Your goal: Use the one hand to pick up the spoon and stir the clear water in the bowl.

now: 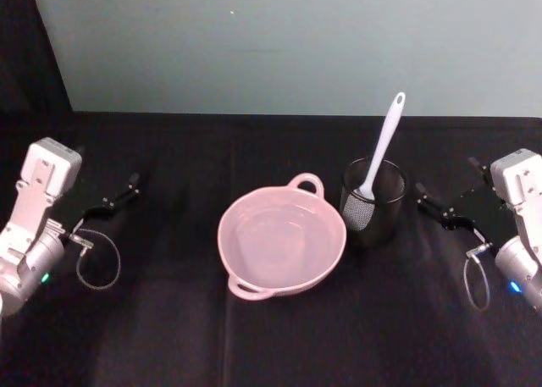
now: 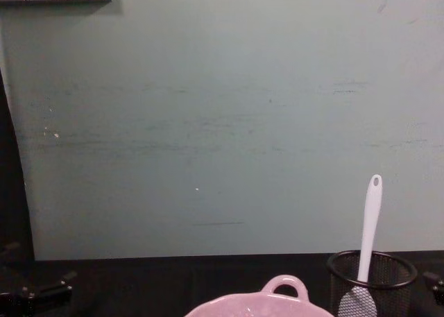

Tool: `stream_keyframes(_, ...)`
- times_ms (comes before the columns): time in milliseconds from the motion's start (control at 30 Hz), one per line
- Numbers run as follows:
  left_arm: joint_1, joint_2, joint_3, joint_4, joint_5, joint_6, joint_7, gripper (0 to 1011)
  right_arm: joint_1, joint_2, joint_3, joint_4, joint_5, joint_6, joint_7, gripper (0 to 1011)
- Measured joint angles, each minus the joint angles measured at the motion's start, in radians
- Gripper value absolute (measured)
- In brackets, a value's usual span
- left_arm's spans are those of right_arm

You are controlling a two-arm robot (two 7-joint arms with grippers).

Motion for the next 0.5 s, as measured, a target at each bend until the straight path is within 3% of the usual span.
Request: stream_keyframes(500,0.000,0.000,0.000,0.000,0.000,0.000,0.000,1011,0.000,0.000,0.000,0.000,0.000,0.000,0.000,1003)
